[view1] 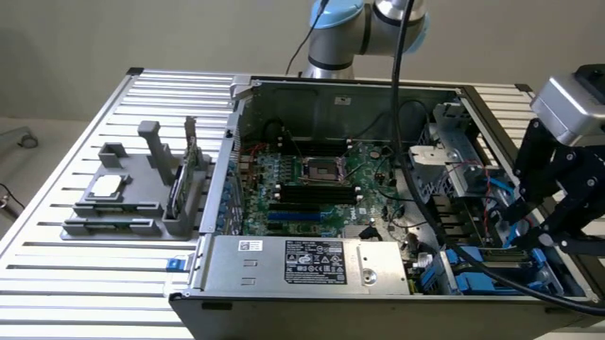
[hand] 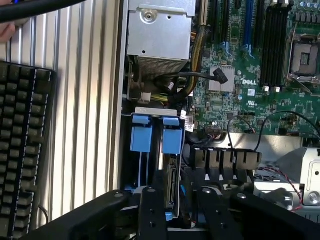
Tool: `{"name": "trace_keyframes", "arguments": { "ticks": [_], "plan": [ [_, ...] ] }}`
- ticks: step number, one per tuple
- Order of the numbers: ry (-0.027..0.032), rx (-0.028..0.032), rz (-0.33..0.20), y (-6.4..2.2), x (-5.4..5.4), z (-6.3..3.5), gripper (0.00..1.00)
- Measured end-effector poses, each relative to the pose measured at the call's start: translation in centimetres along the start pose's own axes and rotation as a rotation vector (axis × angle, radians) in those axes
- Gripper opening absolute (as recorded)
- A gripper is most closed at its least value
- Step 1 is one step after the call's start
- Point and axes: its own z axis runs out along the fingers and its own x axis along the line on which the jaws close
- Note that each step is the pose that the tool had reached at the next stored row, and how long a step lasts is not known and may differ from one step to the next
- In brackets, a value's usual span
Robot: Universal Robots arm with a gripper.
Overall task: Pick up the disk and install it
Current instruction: 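Insert the disk into the insertion slot, then insert the first disk wire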
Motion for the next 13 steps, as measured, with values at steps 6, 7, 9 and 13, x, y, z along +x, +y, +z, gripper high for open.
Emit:
{"name": "trace_keyframes", "arguments": {
  "ticks": [6, 7, 9, 13],
  "plan": [
    [0.0002, -0.0017, -0.002, -0.55, -0.1, -0.15, 0.48],
    [0.0002, -0.0019, -0.002, -0.72, -0.1, -0.20, 0.48],
    [-0.0006, -0.0017, -0.002, -1.15, -0.1, -0.29, 0.48],
    [-0.0031, -0.0017, -0.003, -1.85, -0.2, -0.33, 0.48]
  ]
}}
